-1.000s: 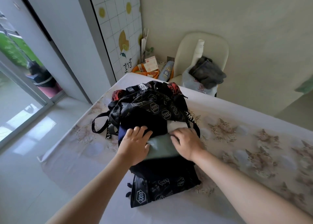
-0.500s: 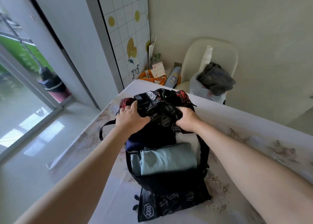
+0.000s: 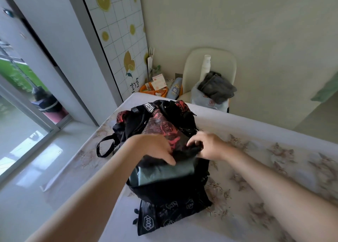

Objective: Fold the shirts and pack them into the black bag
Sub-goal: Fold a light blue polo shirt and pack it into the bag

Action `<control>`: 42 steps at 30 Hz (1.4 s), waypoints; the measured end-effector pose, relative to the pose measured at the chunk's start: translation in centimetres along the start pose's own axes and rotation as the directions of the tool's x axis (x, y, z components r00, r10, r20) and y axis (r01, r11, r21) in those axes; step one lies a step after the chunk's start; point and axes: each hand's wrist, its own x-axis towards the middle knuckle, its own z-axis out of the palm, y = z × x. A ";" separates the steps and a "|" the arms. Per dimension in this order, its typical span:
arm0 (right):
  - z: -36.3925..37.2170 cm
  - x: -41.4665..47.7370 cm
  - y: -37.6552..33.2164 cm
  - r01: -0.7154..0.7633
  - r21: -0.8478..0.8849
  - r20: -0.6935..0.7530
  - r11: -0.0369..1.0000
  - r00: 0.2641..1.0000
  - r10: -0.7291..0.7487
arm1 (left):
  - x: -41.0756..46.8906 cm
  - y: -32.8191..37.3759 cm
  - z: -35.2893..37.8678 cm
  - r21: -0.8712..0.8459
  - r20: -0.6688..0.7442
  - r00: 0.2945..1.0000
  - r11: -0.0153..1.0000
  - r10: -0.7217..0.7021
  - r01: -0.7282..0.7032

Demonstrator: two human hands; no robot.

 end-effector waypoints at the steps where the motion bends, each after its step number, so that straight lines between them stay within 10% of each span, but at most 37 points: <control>1: 0.1 -0.6 -0.2 -0.050 -0.043 0.166 0.998 0.985 0.057 | 0.2 0.7 1.3 -0.011 0.105 0.993 0.999 -0.045 0.046; 4: 1.9 -1.7 0.5 -0.164 -0.018 0.384 0.986 0.910 0.158 | 1.5 1.7 4.3 0.004 0.197 0.974 0.993 -0.117 0.118; 13: 2.5 2.7 4.9 -0.295 0.105 -0.137 0.950 0.941 0.308 | 9.1 1.2 3.7 -0.011 -0.514 0.855 0.996 0.070 -0.088; 21: 4.5 8.1 7.7 -0.430 0.155 0.135 0.889 0.901 0.413 | 15.4 -2.5 4.8 0.246 -0.394 0.919 0.964 0.007 0.098; 28: 6.4 8.7 9.5 -0.387 0.029 0.177 0.922 0.910 0.376 | 18.4 -0.1 3.0 0.281 -0.646 0.756 0.955 0.110 0.100; 33: 5.5 6.8 10.3 -0.310 -0.302 0.124 0.902 0.925 0.359 | 20.1 0.4 4.5 0.300 -0.295 0.939 0.950 0.177 -0.085; 42: 3.0 -0.4 4.1 -0.235 -0.278 0.402 0.932 0.853 0.334 | 19.5 1.5 5.1 0.354 -0.224 0.972 0.935 0.069 0.015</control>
